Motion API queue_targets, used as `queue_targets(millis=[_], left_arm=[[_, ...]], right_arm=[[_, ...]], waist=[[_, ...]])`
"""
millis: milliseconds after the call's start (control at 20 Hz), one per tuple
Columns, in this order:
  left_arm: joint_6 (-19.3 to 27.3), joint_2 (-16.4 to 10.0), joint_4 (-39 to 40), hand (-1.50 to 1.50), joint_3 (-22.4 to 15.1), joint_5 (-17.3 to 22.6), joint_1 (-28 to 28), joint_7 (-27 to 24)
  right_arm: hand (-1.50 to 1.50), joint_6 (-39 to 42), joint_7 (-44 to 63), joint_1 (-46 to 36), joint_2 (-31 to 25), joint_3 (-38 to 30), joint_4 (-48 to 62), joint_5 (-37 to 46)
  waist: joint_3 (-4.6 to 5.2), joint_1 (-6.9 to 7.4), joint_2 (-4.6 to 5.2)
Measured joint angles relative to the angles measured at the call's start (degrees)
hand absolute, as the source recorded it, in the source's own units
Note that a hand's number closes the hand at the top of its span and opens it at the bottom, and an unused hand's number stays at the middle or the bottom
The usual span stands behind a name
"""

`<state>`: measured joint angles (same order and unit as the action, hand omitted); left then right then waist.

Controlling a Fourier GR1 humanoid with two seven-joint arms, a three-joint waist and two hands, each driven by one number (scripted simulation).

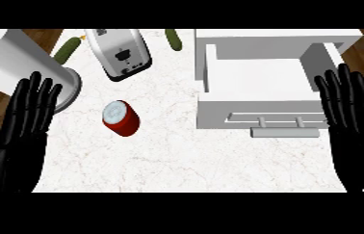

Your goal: Pick up the can, place it into the drawer and close the drawer

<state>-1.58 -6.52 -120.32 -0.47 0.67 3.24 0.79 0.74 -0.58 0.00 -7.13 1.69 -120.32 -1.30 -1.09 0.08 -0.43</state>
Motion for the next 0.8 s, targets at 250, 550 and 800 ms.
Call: queue_targets(millis=[250,550,800], left_arm=[[5.42,2.76,2.1,-1.5,-0.89,-5.42,-5.09,1.66],[13.37,5.4,4.99,-1.5,-0.78,-11.85,-4.4,12.9],[15.97,5.98,0.14,-1.5,-3.14,-16.61,-4.41,24.06]], right_arm=[[-1.5,0.13,0.74,-0.25,0.85,0.16,0.97,-0.43],[-1.5,-4.28,8.03,3.79,1.57,-4.02,2.06,-0.15],[-1.5,-3.73,10.24,7.96,0.39,-8.25,0.07,-2.66]], waist=[[0.76,-0.19,0.32],[0.96,-0.63,0.48],[1.02,-0.43,0.34]])
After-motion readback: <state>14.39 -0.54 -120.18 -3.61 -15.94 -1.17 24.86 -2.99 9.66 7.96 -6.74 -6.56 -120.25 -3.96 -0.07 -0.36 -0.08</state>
